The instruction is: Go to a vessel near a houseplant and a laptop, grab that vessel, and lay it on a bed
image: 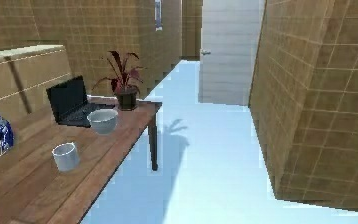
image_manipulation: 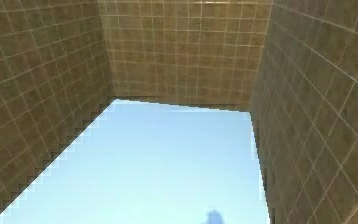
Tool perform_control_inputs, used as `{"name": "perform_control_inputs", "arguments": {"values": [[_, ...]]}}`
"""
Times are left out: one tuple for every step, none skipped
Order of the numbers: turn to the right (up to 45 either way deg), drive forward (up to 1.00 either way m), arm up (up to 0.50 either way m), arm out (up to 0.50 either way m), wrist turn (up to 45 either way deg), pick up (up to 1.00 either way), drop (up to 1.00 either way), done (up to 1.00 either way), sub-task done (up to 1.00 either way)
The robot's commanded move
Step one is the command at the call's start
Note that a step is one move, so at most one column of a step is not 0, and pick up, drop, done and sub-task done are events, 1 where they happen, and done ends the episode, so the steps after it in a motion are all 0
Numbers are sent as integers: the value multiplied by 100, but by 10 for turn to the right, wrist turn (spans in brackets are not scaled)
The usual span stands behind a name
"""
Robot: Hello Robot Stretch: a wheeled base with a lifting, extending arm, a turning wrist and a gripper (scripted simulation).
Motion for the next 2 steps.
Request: {"name": "perform_control_inputs", "arguments": {"values": [[60, 0, 0, 0, 0, 0, 0, 0, 0], [0, 50, 0, 0, 0, 0, 0, 0, 0]]}}
